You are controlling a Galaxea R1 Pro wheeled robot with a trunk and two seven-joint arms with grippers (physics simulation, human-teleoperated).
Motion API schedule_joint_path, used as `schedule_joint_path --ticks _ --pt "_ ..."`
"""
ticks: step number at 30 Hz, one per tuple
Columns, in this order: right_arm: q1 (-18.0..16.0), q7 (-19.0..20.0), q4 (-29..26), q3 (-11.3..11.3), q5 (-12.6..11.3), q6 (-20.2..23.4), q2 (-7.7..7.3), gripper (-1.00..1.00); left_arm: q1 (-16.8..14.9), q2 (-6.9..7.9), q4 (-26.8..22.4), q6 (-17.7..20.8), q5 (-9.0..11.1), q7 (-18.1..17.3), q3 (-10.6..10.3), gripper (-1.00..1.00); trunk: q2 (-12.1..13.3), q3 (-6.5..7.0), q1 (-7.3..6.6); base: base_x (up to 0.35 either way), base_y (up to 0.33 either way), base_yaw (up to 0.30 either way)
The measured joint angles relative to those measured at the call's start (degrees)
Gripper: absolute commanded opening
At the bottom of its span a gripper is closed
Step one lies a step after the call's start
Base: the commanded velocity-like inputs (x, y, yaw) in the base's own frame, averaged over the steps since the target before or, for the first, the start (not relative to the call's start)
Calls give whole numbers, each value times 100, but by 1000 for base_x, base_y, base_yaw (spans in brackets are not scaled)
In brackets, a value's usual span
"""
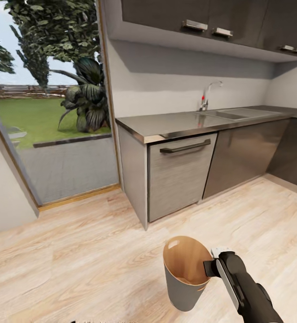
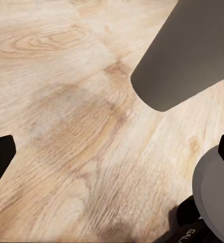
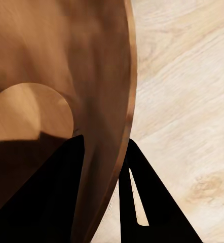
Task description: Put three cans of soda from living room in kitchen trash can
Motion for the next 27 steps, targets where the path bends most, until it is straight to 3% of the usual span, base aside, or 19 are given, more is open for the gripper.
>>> schedule_joint_path --ticks 27 --pt "0 0 9 14 0 0 0 -100 -2 0 -1 0 0 0 0 100 0 -60 0 0 0 278"
